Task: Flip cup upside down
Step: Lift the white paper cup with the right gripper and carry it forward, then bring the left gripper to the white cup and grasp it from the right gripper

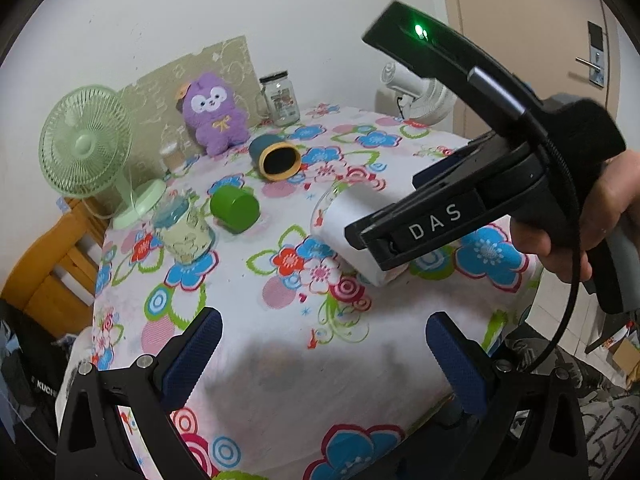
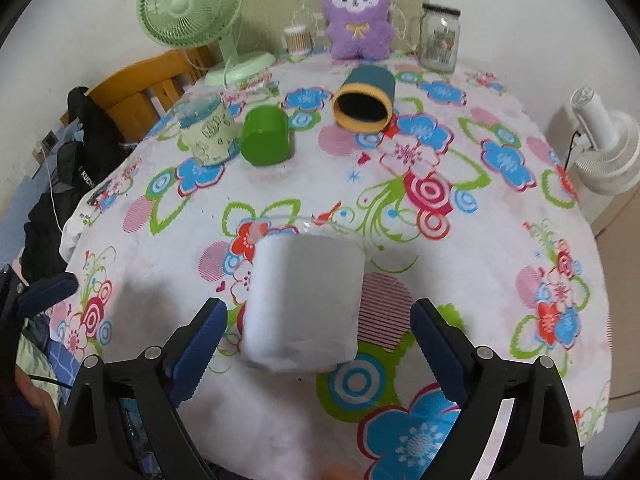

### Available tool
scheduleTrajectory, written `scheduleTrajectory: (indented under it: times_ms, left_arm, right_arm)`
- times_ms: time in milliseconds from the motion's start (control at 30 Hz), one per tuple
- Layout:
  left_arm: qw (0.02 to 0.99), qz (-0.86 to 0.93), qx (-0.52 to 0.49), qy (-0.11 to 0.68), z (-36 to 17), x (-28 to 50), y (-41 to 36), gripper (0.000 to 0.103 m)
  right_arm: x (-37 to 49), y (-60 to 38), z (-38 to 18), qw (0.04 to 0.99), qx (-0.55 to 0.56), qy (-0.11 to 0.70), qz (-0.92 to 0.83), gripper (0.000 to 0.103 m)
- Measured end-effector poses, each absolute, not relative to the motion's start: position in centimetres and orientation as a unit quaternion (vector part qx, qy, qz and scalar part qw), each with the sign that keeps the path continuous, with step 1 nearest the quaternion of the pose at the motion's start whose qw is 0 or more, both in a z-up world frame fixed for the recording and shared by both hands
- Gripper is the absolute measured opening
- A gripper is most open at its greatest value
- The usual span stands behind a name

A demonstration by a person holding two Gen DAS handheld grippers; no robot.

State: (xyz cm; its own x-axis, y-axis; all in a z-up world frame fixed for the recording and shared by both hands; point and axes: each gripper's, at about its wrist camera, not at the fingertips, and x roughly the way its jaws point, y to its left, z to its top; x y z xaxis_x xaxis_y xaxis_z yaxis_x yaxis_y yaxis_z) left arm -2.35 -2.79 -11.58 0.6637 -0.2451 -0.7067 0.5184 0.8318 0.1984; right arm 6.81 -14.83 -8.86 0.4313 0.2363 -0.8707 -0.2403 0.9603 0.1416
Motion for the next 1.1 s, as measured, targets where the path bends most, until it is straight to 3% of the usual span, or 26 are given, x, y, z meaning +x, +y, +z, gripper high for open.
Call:
scheduleTrajectory:
  times_ms: [633, 1100]
  left_arm:
    - [0.912, -0.206, 0.083, 0.346, -10.4, -0.6, -4.9, 0.103]
    - [0.922, -0.179, 0.029, 0.343, -11.7, 0.6, -7.4, 0.103]
  right_arm:
    - [4.3, -22.1, -1.9, 0.899, 0.034, 0.424, 0.1, 0.095]
    - [3.7, -27.7, -4.8, 0.9, 0.062, 0.429, 0.048, 0.097]
